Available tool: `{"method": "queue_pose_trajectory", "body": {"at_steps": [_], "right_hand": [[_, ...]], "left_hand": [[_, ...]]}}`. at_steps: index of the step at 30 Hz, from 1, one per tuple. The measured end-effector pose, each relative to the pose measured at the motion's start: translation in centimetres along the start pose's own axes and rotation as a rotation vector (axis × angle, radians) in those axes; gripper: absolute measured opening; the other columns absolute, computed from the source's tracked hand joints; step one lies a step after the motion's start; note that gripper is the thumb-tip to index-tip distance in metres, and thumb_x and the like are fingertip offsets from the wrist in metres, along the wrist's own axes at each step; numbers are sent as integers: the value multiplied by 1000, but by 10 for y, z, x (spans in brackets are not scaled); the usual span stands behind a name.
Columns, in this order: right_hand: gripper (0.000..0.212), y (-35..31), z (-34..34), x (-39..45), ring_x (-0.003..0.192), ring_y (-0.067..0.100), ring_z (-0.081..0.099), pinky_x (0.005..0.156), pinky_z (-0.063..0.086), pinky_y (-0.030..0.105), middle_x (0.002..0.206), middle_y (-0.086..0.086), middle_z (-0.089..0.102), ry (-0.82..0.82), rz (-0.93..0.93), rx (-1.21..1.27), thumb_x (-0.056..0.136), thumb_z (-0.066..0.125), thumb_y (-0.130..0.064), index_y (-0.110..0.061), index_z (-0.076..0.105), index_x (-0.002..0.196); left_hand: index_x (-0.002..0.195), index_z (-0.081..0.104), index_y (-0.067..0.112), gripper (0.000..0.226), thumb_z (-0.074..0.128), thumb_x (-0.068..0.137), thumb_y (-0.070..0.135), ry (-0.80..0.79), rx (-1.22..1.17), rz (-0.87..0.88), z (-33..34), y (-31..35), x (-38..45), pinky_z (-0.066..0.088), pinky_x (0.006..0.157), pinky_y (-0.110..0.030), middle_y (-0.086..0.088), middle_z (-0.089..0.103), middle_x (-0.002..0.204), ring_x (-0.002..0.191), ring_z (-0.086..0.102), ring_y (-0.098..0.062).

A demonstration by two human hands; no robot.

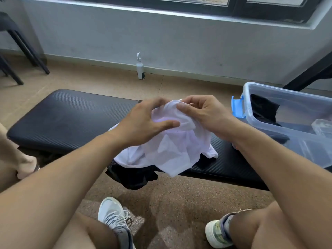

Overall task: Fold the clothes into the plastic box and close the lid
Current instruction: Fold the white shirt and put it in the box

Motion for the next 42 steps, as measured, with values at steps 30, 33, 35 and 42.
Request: {"method": "queue_pose_trajectory", "body": {"at_steps": [30,33,35,42], "right_hand": [[15,-7,12,6,94,27,72,90,57,48,98,10,75,-83,-265,-234,90,73,-12,-13,68,104],[20,11,22,7,97,18,64,88,52,43,100,-2,69,-184,-255,-590,87,73,-27,-17,68,104],[24,22,22,11,89,22,60,81,51,47,92,2,66,-175,-224,-700,88,71,-35,-13,66,92],[18,41,-11,19,80,19,59,67,46,33,85,-1,66,45,18,-647,95,63,-35,-18,65,91]], "left_hand": [[77,53,9,37,61,100,37,31,-7,64,-18,29,-5,33,57,-29,-8,51,67,60,41,-12],[80,56,5,33,57,100,32,-35,-141,109,-19,46,-16,32,58,-26,-17,52,72,63,43,-11],[84,54,-5,38,56,97,31,-56,-282,96,-23,49,-20,33,61,-32,-26,48,76,67,45,-21],[84,58,12,21,59,89,32,481,-495,-212,-88,-23,-13,28,69,-35,-7,43,83,79,38,-18]]}}
Point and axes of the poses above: each hand's wrist, its own x-axis towards the middle knuckle, its own z-axis out of the palm, y = z × x, the point moved 8 cm from there along x, towards the middle knuckle
